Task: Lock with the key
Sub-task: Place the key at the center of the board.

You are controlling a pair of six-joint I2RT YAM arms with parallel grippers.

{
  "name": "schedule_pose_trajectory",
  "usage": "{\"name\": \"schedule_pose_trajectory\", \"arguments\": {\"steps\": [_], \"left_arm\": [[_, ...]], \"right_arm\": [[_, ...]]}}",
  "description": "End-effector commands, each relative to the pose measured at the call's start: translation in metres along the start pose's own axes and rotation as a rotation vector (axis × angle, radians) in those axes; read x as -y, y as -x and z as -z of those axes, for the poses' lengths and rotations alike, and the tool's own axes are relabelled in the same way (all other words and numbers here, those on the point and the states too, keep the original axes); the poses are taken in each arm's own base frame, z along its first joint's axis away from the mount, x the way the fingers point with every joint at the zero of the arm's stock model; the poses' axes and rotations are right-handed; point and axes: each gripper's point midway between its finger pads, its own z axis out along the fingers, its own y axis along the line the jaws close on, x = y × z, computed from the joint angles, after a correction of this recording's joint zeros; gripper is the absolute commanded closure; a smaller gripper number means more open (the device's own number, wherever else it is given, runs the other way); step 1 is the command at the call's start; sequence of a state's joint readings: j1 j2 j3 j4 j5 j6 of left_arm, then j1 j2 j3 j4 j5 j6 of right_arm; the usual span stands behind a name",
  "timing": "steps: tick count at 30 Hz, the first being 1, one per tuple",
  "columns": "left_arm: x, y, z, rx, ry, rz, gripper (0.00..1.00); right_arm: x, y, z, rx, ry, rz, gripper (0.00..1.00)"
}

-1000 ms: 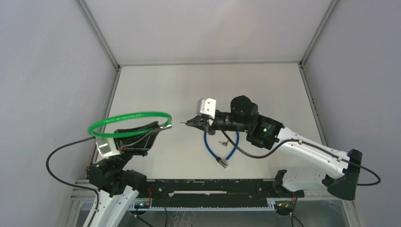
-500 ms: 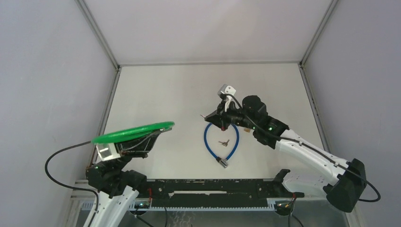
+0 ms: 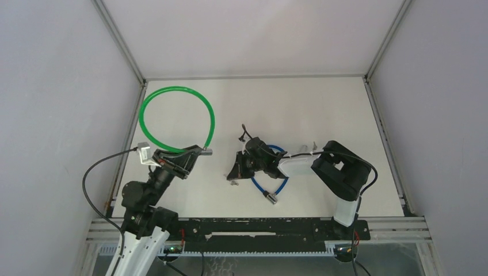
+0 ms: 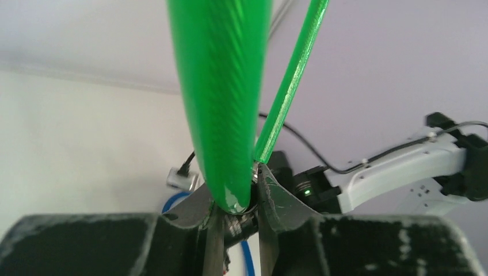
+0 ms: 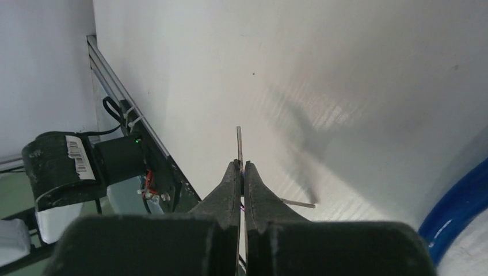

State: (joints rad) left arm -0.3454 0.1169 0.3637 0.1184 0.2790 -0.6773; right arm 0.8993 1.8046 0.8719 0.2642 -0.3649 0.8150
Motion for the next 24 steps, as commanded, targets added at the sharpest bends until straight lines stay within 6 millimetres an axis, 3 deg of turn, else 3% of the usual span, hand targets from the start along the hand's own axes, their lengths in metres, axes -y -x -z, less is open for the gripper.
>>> {"name": "schedule_pose_trajectory", "arguments": {"steps": [1,3,6,8,12,18,24], "left_arm": [[-0.040,-0.029,0.002,-0.074,0.162,0.122,1.00],[-0.044,-0.034,0.002,-0.083,0.175,0.136,1.00],[-0.044,-0.033,0.001,-0.076,0.168,0.134,1.00],[-0.044,-0.034,0.002,-0.082,0.170,0.131,1.00],[-0.045,-0.035,0.003,-0.087,0.175,0.128,1.00],[-0.045,-0.034,0.004,-0.078,0.176,0.127,1.00],[-0.040,-0.032,0.003,-0.069,0.143,0.114,1.00]], "right_arm": [[-0.057,0.037,0.006,0.090,0.139,-0.038,1.00],[-0.056,0.038,0.007,0.079,0.122,-0.048,0.94],[-0.055,0.039,0.006,0.031,0.118,-0.078,0.67],[-0.057,0.040,0.008,0.019,0.114,-0.079,0.56],[-0.080,0.057,0.031,0.069,0.115,0.047,0.30],[-0.115,0.103,0.108,0.310,0.113,0.238,0.23],[-0.165,0.119,0.166,0.513,0.276,0.342,0.12]]}}
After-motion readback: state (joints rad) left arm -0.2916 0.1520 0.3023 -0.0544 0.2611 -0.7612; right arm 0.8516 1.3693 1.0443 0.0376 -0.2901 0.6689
